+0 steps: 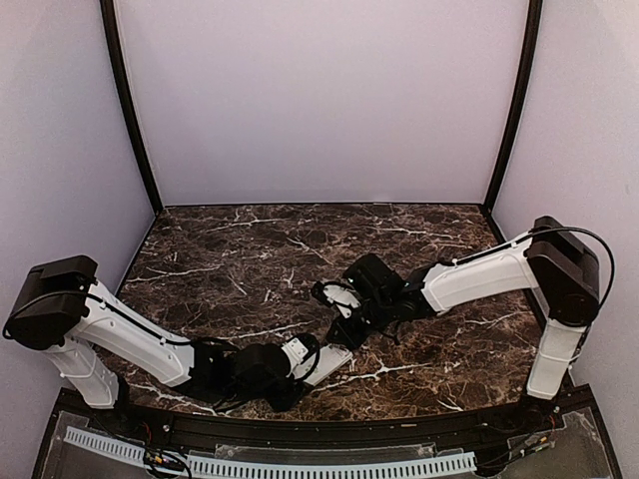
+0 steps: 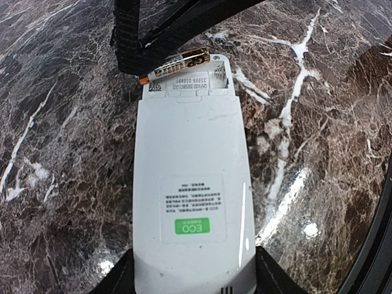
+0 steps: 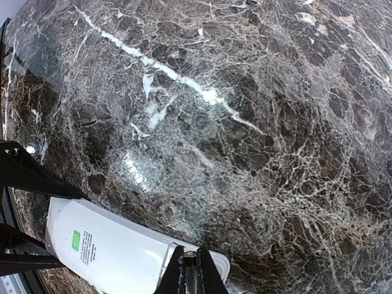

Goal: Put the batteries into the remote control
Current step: Load the battery into the battery compartment.

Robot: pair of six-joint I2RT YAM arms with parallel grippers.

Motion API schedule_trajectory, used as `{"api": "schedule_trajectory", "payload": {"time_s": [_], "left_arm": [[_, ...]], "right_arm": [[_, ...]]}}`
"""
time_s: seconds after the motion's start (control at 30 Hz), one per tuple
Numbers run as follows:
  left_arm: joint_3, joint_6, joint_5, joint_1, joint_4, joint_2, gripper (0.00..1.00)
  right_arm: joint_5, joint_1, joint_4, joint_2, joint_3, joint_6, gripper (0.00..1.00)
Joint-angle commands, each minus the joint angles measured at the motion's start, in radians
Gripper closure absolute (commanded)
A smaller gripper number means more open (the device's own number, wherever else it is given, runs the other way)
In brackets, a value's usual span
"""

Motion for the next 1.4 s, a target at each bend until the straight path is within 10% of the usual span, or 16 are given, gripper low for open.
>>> {"api": "schedule_trajectory", "payload": {"time_s": [0.0, 1.37], "left_arm": [[-0.056, -0.026, 0.0, 0.005, -0.219, 0.027, 0.81], [-0.063, -0.026, -0.003, 0.003, -0.211, 0.024, 0.81]], "right_arm": [[0.032, 0.019, -0.043, -0.002, -0.045, -0.015, 0.94], [0.066, 0.038, -0.282, 0.113, 0.173, 0.048, 0.87]]}}
